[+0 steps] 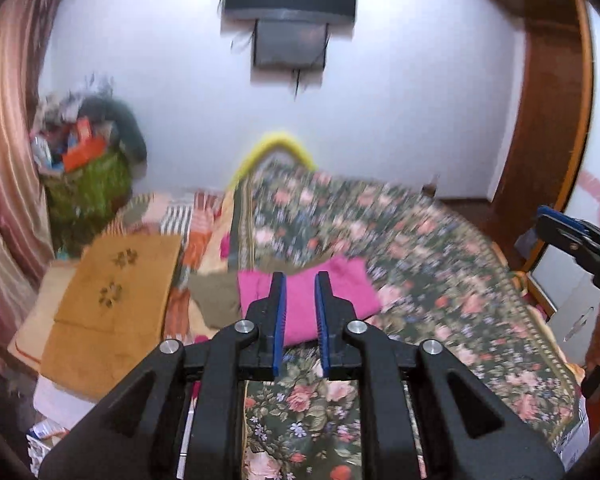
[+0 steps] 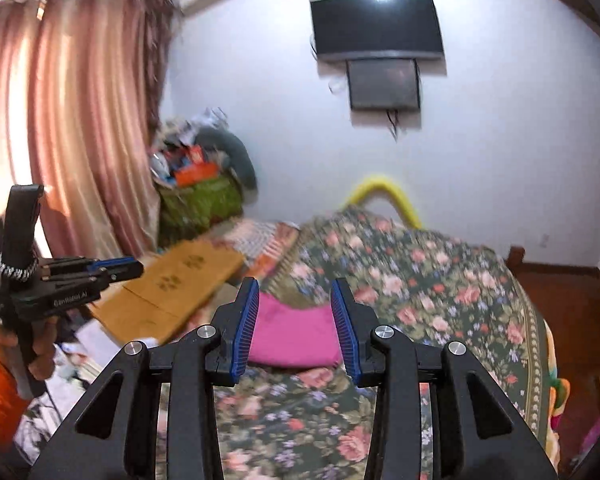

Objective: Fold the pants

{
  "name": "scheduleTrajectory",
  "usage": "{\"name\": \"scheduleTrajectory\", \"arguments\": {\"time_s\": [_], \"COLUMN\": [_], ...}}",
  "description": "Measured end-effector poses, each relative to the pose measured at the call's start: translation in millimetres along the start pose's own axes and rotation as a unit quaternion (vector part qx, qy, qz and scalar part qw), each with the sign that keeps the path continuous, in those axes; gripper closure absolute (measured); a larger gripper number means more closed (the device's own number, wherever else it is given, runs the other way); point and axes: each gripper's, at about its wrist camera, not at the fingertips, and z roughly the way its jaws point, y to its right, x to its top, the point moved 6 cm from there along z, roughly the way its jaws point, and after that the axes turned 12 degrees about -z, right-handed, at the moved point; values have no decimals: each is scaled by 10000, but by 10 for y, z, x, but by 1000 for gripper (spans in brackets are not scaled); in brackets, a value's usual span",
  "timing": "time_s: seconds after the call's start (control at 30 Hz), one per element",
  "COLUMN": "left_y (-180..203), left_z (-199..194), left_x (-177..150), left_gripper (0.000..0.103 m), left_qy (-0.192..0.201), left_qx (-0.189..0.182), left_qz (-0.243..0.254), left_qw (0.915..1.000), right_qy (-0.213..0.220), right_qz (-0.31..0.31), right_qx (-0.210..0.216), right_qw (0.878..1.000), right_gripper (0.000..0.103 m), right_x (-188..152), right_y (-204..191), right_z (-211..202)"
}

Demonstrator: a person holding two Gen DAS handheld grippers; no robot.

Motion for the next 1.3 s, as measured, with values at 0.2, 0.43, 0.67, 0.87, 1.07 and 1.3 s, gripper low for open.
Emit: {"name": "scheduleTrajectory", "arguments": {"time_s": [0.2,0.43,0.67,0.87,1.07,1.3], "left_y": [296,473,515,524,493,461], "left_z": [-888,-1502,-1749,-1759,-1775,-1759], "left_x": [-12,-157,-311,-428,-472,-488], "left_gripper": [45,16,0,0,0,0], "left_qy": [886,1393,1701,1677,1664,1634], "left_qx": [-191,-362,-296,-270,-224,-191], "left_qz": [178,159,168,113,45,15], "left_qw": [9957,9895,9848,9854,9858,9864], "right_qy": [609,892,1100,1070,1030,1022], "right_qz": [-66,-326,-326,-392,-212,-211], "right_qx": [118,37,-243,-450,-474,-509], "right_qw": [9981,9955,9931,9925,9933,9932], "right_gripper": [69,48,15,0,0,0], "right_x": [181,150,40,10,-57,-91], "right_y": [-250,-520,-652,-729,-697,-711], "right_z": [-564,-915,-1081,-1129,-1184,-1239]}}
